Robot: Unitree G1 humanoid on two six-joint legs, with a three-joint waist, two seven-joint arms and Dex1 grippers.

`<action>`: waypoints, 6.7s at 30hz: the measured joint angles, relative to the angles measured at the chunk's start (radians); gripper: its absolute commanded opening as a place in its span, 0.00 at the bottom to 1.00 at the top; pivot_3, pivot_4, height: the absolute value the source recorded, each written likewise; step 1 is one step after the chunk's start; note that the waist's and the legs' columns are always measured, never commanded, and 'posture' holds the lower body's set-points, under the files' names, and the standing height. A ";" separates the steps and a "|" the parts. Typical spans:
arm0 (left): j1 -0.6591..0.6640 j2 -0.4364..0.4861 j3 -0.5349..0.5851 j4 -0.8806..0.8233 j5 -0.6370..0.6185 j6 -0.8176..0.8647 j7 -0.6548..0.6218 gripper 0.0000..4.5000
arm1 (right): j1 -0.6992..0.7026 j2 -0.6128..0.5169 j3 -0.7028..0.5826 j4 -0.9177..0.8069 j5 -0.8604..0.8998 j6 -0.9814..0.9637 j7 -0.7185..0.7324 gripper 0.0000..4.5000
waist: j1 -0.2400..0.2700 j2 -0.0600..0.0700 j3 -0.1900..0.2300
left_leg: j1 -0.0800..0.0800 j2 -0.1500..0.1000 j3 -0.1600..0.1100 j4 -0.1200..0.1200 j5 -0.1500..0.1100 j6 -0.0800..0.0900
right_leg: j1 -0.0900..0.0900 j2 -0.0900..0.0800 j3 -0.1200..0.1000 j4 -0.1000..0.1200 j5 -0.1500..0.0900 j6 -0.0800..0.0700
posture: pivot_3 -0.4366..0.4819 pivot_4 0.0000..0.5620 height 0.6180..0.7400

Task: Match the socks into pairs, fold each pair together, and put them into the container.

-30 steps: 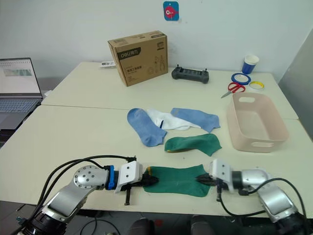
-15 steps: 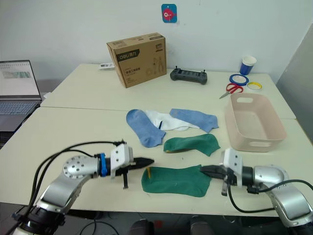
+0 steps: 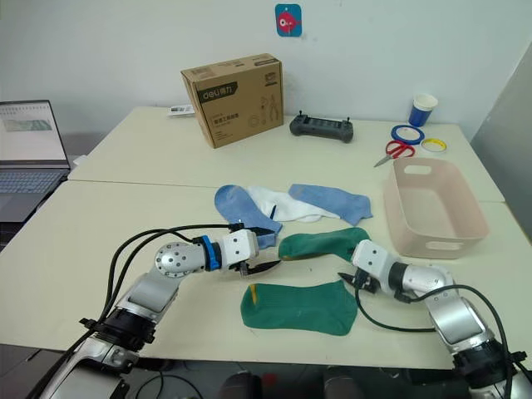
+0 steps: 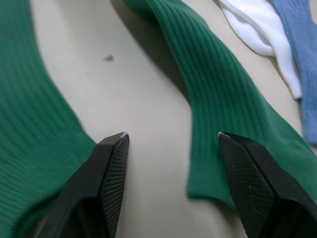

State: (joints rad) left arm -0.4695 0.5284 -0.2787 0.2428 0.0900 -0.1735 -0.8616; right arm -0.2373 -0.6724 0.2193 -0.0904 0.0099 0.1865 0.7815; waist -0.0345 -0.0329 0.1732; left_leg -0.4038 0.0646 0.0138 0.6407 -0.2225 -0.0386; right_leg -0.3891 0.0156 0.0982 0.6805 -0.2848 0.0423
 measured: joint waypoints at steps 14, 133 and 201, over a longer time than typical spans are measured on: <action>-0.064 -0.115 -0.039 0.126 0.056 -0.054 0.042 0.74 | -0.022 -0.048 -0.024 0.022 -0.027 0.026 0.026 0.65 | 0.005 0.000 0.000 | -0.001 0.000 0.000 0.001 0.000 0.000 | 0.001 -0.001 0.000 0.000 0.001 0.001 | 0.48 0.27 1.00; -0.093 0.232 -0.126 -0.354 -0.341 0.919 -0.409 0.01 | -0.127 -0.130 0.000 -0.079 0.365 0.554 0.302 0.00 | 0.003 0.001 0.009 | -0.022 -0.001 -0.006 0.005 0.000 0.000 | -0.016 0.001 -0.003 0.002 -0.001 0.003 | 0.48 0.27 1.00; 0.254 0.167 0.011 -0.294 -0.231 0.188 -0.271 0.00 | 0.194 -0.088 -0.037 0.009 0.209 -0.248 0.373 0.00 | 0.001 0.002 0.004 | 0.004 0.000 -0.002 0.002 0.000 0.000 | 0.006 0.000 0.000 0.001 -0.005 -0.007 | 0.48 0.27 1.00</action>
State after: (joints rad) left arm -0.2158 0.6955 -0.2672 -0.0513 -0.1414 0.0143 -1.1330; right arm -0.0433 -0.7603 0.1820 -0.0812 0.2193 -0.0616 1.1544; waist -0.0334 -0.0305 0.1772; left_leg -0.4003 0.0646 0.0122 0.6428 -0.2226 -0.0382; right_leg -0.3829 0.0160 0.0984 0.6815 -0.2899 0.0351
